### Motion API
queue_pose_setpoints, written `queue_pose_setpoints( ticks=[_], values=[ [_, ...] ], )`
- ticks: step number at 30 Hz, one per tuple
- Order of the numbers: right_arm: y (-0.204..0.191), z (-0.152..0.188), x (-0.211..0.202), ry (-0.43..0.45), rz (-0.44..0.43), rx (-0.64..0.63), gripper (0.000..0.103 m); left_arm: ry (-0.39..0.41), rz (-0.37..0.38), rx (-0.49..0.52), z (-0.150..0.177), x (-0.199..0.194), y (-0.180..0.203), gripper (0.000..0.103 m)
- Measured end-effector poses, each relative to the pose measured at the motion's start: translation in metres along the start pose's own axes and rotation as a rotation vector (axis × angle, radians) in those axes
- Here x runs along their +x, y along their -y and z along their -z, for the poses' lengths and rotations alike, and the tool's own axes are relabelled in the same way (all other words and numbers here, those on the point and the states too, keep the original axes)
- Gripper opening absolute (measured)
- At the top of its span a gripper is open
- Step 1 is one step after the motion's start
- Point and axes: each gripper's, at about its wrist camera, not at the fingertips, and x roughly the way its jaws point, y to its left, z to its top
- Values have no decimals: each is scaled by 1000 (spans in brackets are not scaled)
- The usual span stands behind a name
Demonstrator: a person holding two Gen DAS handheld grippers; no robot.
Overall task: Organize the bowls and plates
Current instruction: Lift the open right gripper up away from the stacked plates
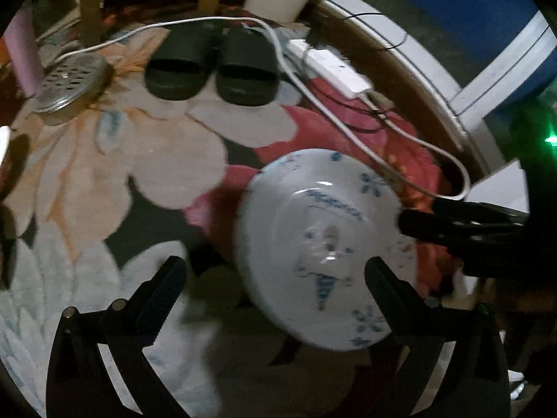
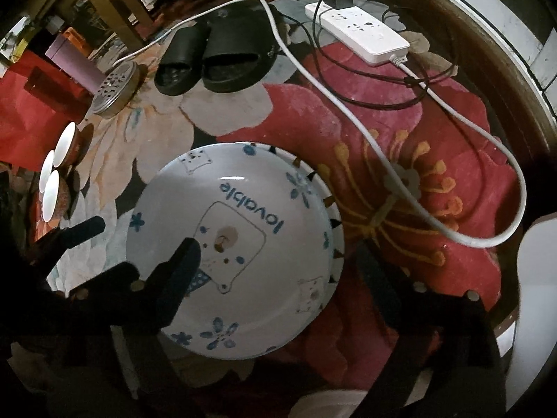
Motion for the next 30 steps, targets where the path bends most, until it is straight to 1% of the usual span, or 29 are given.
queue_pose_setpoints(
  ticks=[3, 9, 30],
  values=[
    [-5, 3, 0, -7, -5, -1, 94, -4, -33, -29, 2, 0, -14, 102],
    [-8, 8, -1, -16, -9, 23, 97, 9, -66, -64, 5, -4, -36, 102],
    [-27, 11, 7, -26, -12, 0, 97, 11, -103, -100, 15, -15, -61, 102]
  ],
)
